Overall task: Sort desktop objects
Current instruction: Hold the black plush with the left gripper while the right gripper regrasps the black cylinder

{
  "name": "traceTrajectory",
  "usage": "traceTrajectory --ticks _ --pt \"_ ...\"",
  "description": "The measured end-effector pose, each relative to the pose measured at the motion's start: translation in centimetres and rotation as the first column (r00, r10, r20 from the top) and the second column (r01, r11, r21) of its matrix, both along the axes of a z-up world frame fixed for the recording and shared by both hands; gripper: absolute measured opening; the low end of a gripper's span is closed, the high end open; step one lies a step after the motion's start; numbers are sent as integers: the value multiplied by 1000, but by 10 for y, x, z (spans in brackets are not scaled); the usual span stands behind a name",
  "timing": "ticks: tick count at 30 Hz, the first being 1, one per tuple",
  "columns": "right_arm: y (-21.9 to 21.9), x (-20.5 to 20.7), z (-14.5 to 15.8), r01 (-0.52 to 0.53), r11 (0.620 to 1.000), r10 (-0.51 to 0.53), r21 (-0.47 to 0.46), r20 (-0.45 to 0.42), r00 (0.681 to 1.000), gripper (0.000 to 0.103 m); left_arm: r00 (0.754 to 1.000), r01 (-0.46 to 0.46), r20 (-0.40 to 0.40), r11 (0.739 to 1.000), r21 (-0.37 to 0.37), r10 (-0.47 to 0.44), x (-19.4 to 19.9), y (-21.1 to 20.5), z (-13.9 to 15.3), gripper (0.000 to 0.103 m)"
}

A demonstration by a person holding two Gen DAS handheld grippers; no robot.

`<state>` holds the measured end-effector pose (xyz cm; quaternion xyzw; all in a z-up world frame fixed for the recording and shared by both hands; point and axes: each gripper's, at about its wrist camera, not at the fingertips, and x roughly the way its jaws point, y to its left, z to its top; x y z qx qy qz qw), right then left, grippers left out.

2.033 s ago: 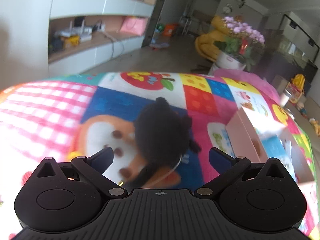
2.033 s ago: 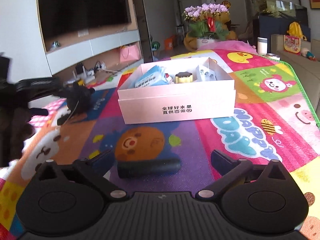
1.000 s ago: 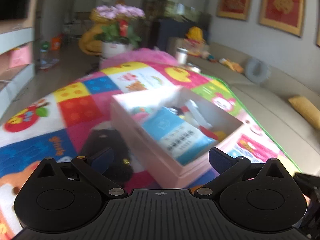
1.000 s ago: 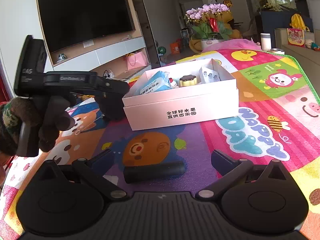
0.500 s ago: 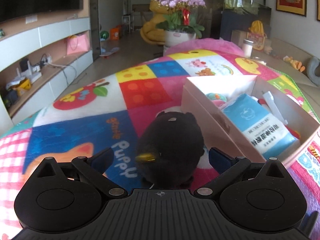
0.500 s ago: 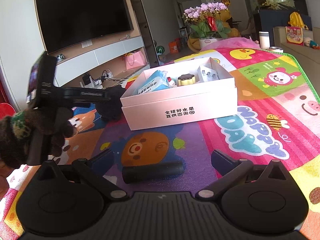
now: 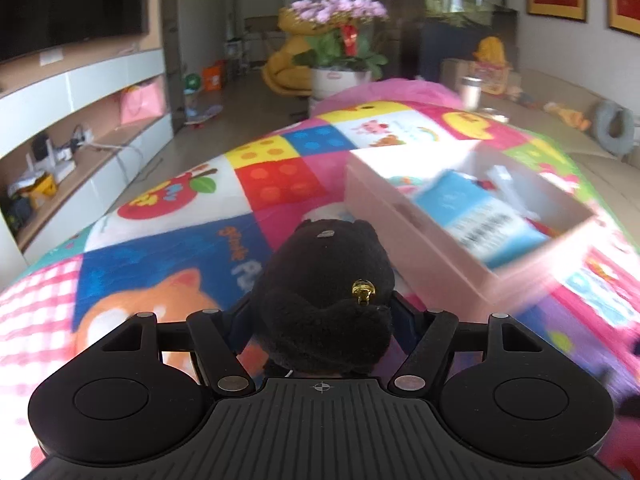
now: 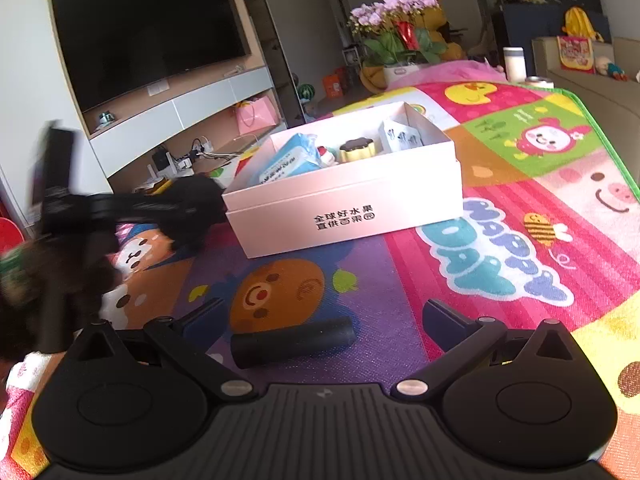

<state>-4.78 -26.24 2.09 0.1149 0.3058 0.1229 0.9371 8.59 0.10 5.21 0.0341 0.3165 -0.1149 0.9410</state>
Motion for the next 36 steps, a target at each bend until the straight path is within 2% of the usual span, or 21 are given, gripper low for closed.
traceTrajectory --ticks 2,5,9,13,18,19,22,25,27,31,34,36 --pt "0 2 -1 5 1000 -5 1 -14 1000 103 999 44 -3 999 -28 -44 -26 6 9 73" --pt "1 4 -2 11 1000 -11 -9 -31 999 103 994 106 15 994 34 -106 -69 6 12 73" --pt "5 6 -3 19 999 -21 -40 -49 999 103 986 167 -33 983 72 -165 -107 5 0 74" --pt "11 7 -4 23 996 -28 -88 -62 998 103 983 184 -34 978 102 -182 -135 1 -15 77" --pt "14 9 -6 13 994 -22 -107 -81 997 103 991 131 -12 991 19 -130 -153 8 -17 95" --pt "13 9 -6 12 994 -21 -106 -82 996 103 994 107 -7 994 9 -107 -157 11 -17 96" --pt "12 10 -6 11 995 -20 -102 -84 996 103 999 35 -20 999 -9 -35 -159 16 -25 97" --pt "12 10 -6 10 995 -19 -101 -84 996 103 996 -1 -86 1000 -29 -2 -155 14 -36 97" --pt "12 10 -6 9 995 -18 -101 -84 996 103 997 -27 -77 999 -17 26 -155 9 -37 97" --pt "12 10 -6 9 995 -18 -99 -84 996 103 992 -89 -98 988 -123 77 -150 10 -33 97" --pt "12 9 -6 13 995 -21 -96 -80 997 103 983 -157 -120 978 -136 142 -155 11 -27 97" --pt "11 9 -5 15 996 -22 -88 -76 997 103 981 -166 -130 973 -160 146 -162 14 -20 98"
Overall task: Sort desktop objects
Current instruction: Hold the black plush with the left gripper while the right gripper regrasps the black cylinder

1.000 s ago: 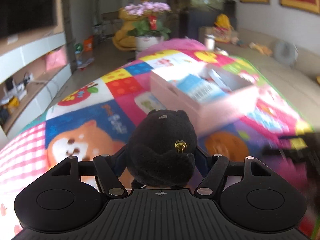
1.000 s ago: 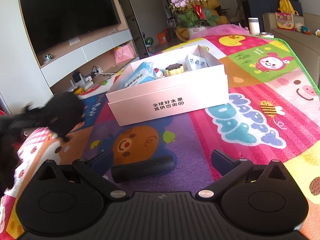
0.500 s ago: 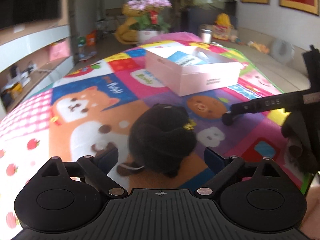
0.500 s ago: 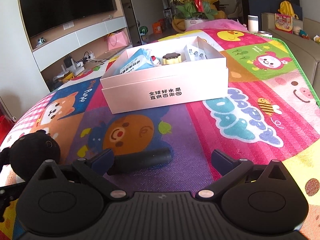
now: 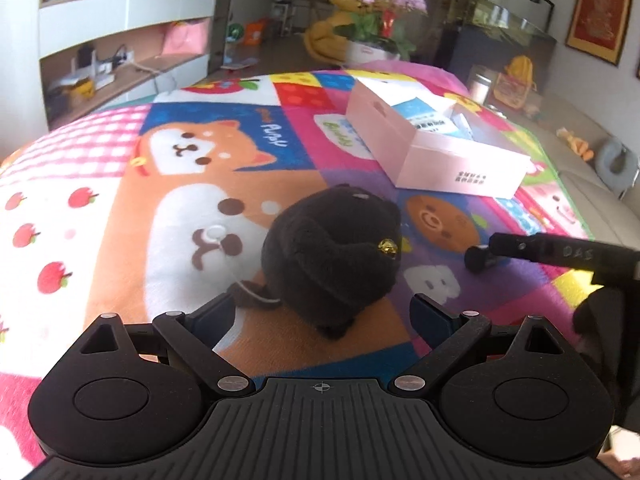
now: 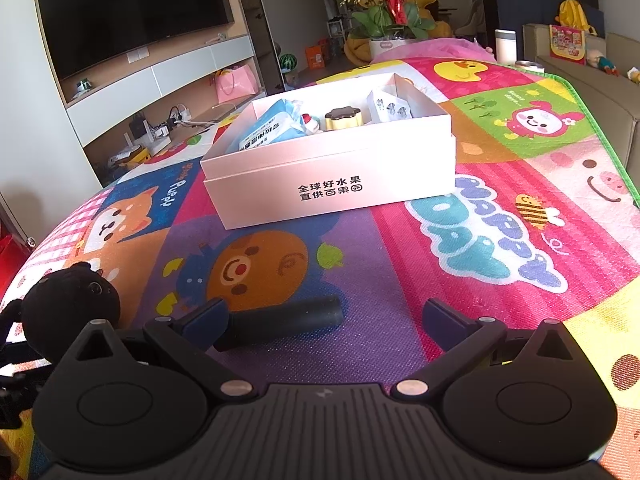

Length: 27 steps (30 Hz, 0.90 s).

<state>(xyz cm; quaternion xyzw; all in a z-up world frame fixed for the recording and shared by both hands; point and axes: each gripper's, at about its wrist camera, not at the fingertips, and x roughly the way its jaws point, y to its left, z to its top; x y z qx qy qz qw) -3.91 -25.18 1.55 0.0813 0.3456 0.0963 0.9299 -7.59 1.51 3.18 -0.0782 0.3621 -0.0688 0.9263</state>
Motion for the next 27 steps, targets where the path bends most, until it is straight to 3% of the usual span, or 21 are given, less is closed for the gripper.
traceTrajectory --ticks 3,6,11,17,27 --pt "-1 0 0 -3 1000 3 9 0 1000 103 999 43 -17 996 -76 -44 1 -4 4 99" --pt "-2 -5 5 2 1000 -2 -4 31 1000 103 999 53 -8 997 -58 -54 12 -19 3 101" --pt "1 -28 22 -51 985 77 -166 151 986 103 997 77 20 996 -33 -76 39 -32 -2 101" --pt "3 -32 19 -119 971 139 -206 87 986 103 995 78 54 995 55 -81 58 -36 -9 101" --pt "40 -9 10 -208 954 221 -218 37 975 103 997 62 46 998 15 -62 33 -12 -5 103"
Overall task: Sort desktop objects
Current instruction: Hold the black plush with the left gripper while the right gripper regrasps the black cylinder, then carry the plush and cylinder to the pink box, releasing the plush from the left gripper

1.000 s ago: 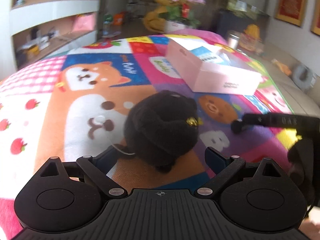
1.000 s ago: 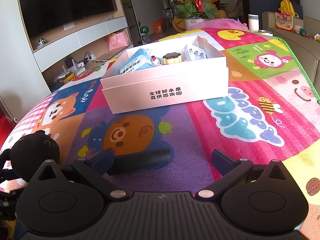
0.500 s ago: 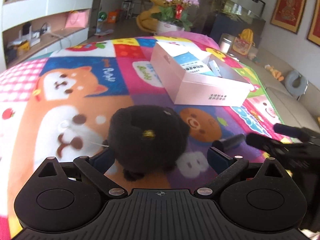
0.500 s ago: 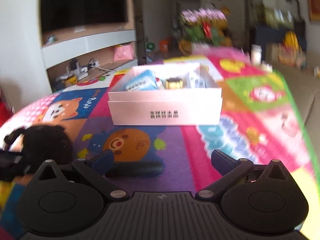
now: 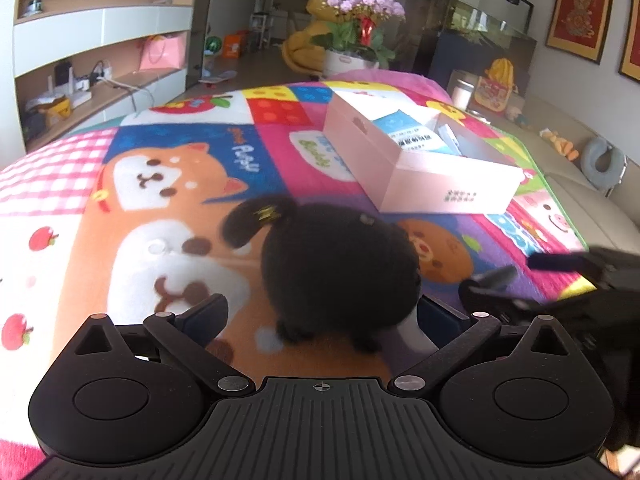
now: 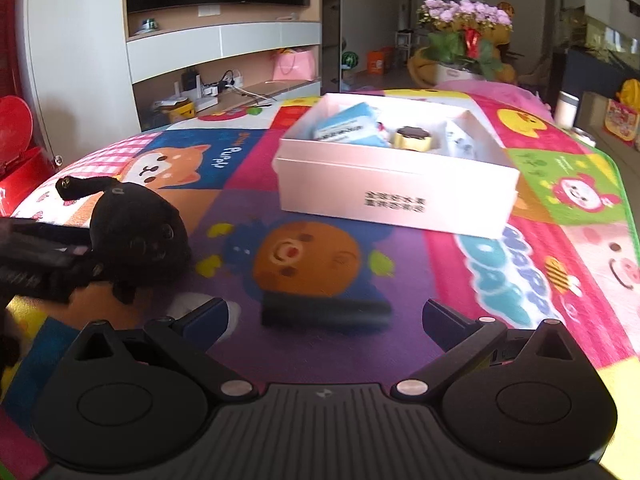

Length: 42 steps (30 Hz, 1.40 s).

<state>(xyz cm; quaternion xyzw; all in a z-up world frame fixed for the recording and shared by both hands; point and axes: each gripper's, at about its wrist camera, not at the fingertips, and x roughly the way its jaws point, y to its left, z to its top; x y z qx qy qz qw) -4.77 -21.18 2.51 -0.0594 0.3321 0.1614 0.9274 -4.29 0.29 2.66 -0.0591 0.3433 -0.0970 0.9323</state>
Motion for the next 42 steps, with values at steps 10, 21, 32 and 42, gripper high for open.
traceTrajectory --ticks 10,21,32,42 --pt "0 9 -4 5 1000 -6 -25 -35 999 75 999 27 17 1000 15 -28 -5 -9 -2 103" --pt "-12 -6 -3 32 999 -32 -25 -29 999 75 998 -11 70 990 138 1 20 -32 -3 103" --pt "-11 -7 -5 28 999 -28 -42 -9 1000 94 998 3 64 990 141 -12 19 -34 -5 92" --pt "-9 6 -9 5 1000 -6 -19 -53 999 90 999 9 48 992 125 -15 13 -31 -7 92"
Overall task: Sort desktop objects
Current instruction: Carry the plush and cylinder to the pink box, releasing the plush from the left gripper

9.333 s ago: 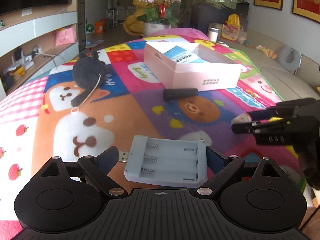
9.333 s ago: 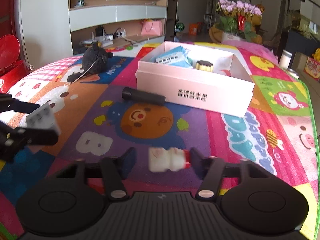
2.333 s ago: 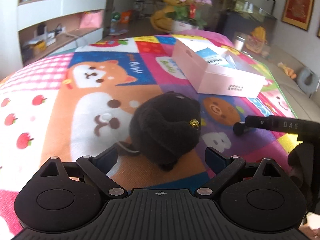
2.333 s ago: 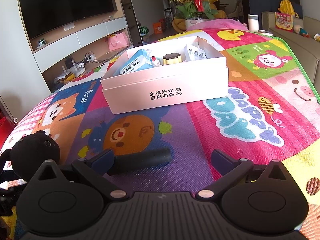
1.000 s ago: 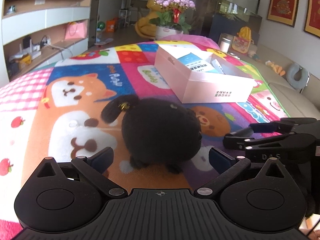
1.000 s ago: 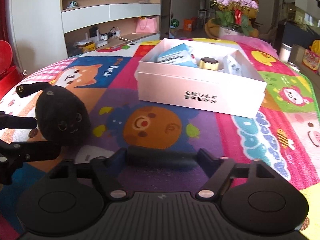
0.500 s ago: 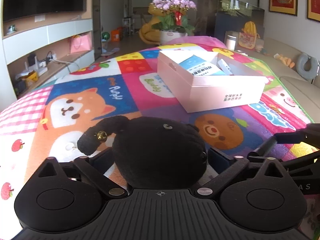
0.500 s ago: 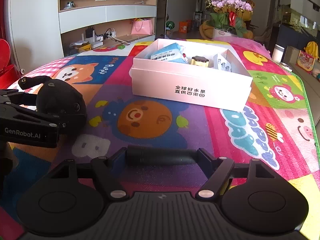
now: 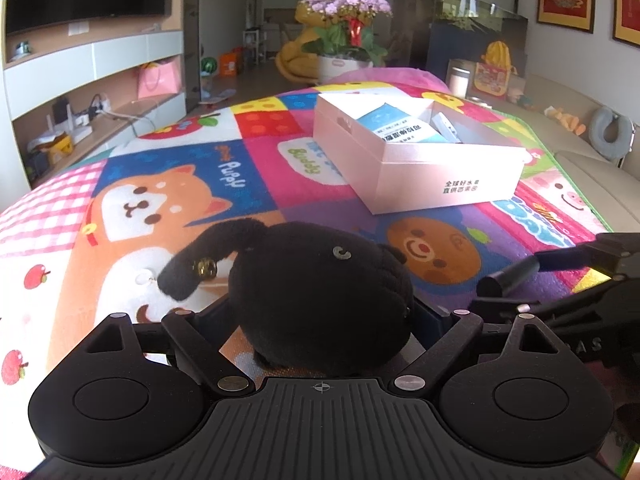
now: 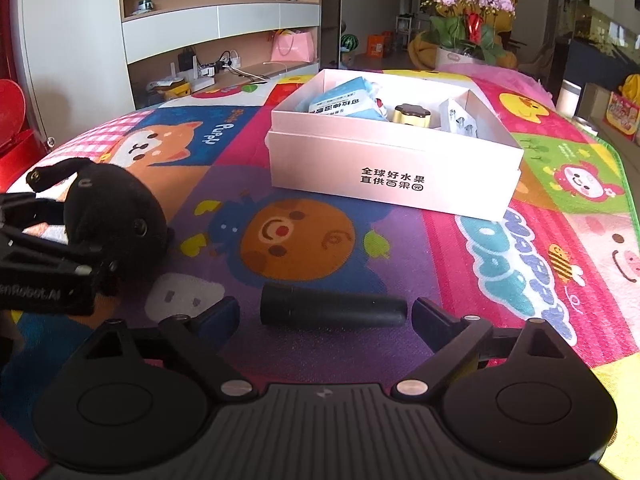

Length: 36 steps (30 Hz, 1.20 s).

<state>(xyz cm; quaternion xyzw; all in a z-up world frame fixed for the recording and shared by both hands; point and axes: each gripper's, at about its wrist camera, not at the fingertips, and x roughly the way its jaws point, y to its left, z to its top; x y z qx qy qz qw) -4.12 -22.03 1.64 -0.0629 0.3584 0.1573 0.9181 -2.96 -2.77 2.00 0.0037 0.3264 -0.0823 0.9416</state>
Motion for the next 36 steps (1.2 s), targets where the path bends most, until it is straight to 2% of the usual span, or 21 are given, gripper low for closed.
traceTrajectory --ticks 2,3,12,16,20,24,27,29,31,33,36 --pt "2 0 1 -7 1000 7 4 2 1000 78 1000 0 -2 1000 3 0 -1 -1 0 92" --pt "3 0 3 -15 1000 15 8 0 1000 75 1000 0 -2 1000 5 0 -2 -1 0 92" --pt "-6 -21 22 -14 1000 13 4 46 999 75 1000 11 3 1000 23 -11 -18 -3 9 89" --pt "-27 -37 51 9 1000 -8 -9 135 991 75 995 97 35 995 -1 -97 -36 -10 32 89" --pt "-58 -49 94 60 998 -65 27 259 964 75 975 191 113 981 -9 -189 -35 -20 72 89" --pt "-83 -51 126 114 990 -137 85 362 922 75 953 257 179 965 -44 -246 3 -34 111 89" --pt "-94 -43 134 135 985 -168 110 391 905 75 928 280 260 960 -15 -267 41 -53 138 89" --pt "-99 -34 134 148 982 -183 119 390 902 75 917 294 292 956 -28 -273 73 -64 152 89" --pt "-101 -24 130 158 980 -191 117 379 906 75 917 308 283 950 -53 -281 106 -76 158 94" --pt "-104 -15 124 172 979 -202 114 358 912 75 928 317 234 944 -88 -289 133 -82 155 97" --pt "-107 -10 116 178 978 -204 106 341 918 75 943 300 190 943 -140 -272 144 -76 144 100"
